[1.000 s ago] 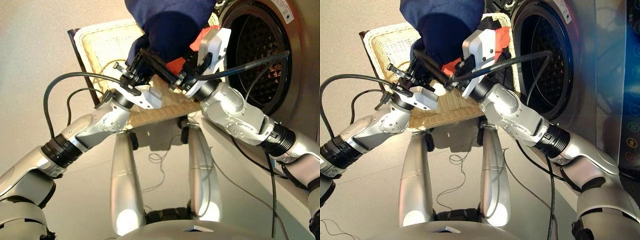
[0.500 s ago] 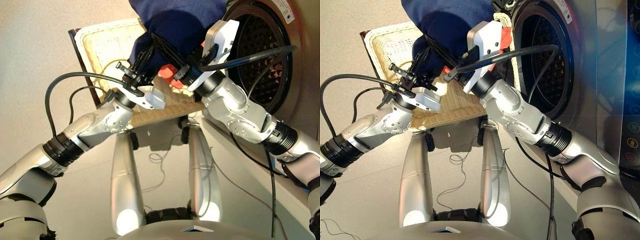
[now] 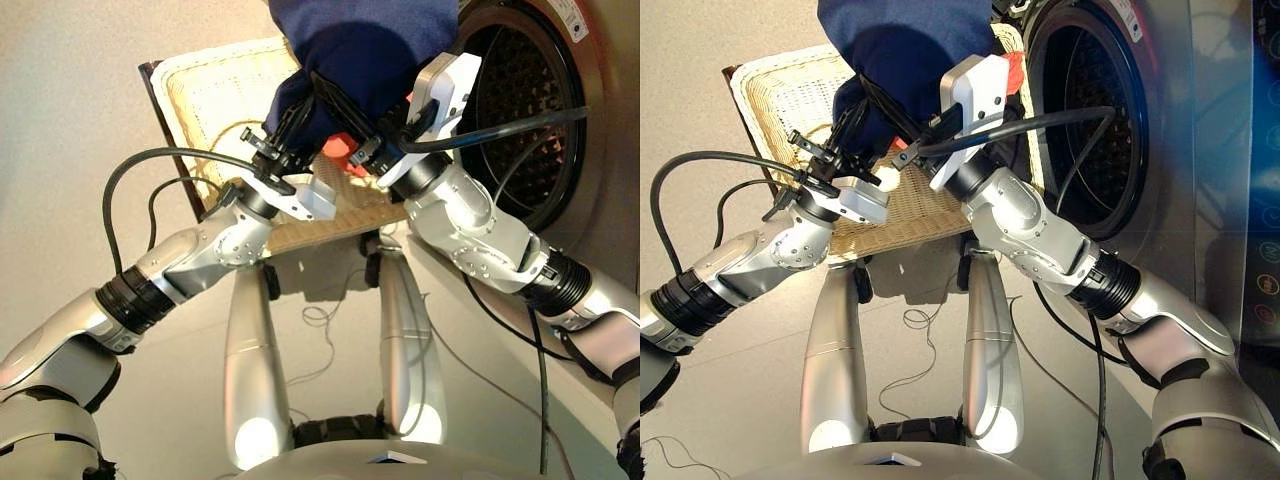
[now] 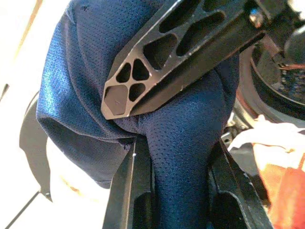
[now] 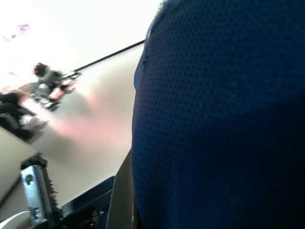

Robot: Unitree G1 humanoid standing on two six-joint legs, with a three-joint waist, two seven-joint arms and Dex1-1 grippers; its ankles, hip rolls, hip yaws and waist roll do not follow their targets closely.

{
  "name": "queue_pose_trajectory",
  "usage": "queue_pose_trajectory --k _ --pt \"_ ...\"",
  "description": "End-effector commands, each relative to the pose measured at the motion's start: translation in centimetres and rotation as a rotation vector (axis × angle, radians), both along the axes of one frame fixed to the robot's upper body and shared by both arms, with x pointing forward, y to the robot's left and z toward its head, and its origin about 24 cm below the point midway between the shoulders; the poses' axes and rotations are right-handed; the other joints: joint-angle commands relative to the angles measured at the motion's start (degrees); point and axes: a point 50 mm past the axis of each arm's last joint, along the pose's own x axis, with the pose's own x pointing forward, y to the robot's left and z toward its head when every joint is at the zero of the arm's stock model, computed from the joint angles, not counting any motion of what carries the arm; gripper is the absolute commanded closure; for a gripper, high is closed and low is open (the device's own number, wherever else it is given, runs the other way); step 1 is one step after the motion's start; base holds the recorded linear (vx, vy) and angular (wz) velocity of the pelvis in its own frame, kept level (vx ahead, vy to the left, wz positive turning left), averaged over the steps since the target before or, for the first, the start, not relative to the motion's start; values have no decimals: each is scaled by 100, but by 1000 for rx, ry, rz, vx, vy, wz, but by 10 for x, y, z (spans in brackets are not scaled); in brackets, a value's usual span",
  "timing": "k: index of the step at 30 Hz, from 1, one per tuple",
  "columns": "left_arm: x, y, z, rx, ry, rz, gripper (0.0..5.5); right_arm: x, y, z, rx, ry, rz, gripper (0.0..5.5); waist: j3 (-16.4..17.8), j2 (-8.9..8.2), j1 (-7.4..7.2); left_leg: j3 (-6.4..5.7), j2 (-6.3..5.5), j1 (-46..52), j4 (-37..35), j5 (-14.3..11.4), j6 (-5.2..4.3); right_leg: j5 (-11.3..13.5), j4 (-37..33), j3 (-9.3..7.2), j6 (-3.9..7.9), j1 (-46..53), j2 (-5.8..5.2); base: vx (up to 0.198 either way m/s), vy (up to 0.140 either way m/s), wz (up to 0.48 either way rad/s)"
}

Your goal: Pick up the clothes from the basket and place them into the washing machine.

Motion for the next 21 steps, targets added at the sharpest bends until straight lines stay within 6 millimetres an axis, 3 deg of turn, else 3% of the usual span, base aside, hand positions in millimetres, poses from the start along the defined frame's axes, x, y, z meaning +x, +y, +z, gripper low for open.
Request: queue_pose_trajectory --k 1,4,5,7,8,11,18,21 --pt "-30 -19 12 -106 -103 -183 0 8 -36 16 119 -171 -319 550 -69 378 -178 78 -18 60 318 -270 29 243 -439 215 313 188 -80 0 0 0" --pt "-31 -25 11 -144 -103 -210 0 26 -52 -9 87 -144 -553 550 -69 419 -185 56 -38 25 387 -293 55 206 -372 218 312 171 -81 0 0 0" --pt "-31 -25 11 -143 -103 -210 0 26 -52 -9 88 -144 -554 550 -69 420 -180 54 -37 23 392 -297 54 205 -371 216 312 171 -80 0 0 0" --pt "-34 -30 12 -192 -101 -251 0 45 -71 -33 104 -55 -751 550 -69 476 -169 34 -60 -4 437 -315 72 173 -297 217 311 144 -98 0 0 0" --pt "-33 -30 12 -191 -101 -252 0 45 -71 -33 105 -55 -752 550 -69 475 -166 33 -60 -6 440 -317 72 171 -295 217 311 142 -97 0 0 0" --pt "-34 -36 12 -230 -80 -282 0 65 -99 -49 117 35 -956 550 -69 510 -150 8 -89 -54 576 -380 90 118 -180 239 305 97 -113 0 0 0" --pt "-34 -39 16 -265 -61 -306 0 83 -134 -45 228 122 -1131 550 -69 573 -102 4 -106 -120 675 -443 99 74 -99 251 299 38 -123 0 0 0" --pt "-34 -38 17 -289 -41 -309 0 93 -161 -35 325 175 -1229 550 -69 607 -56 -17 -120 -163 749 -496 104 56 -51 259 307 1 -136 0 0 0"
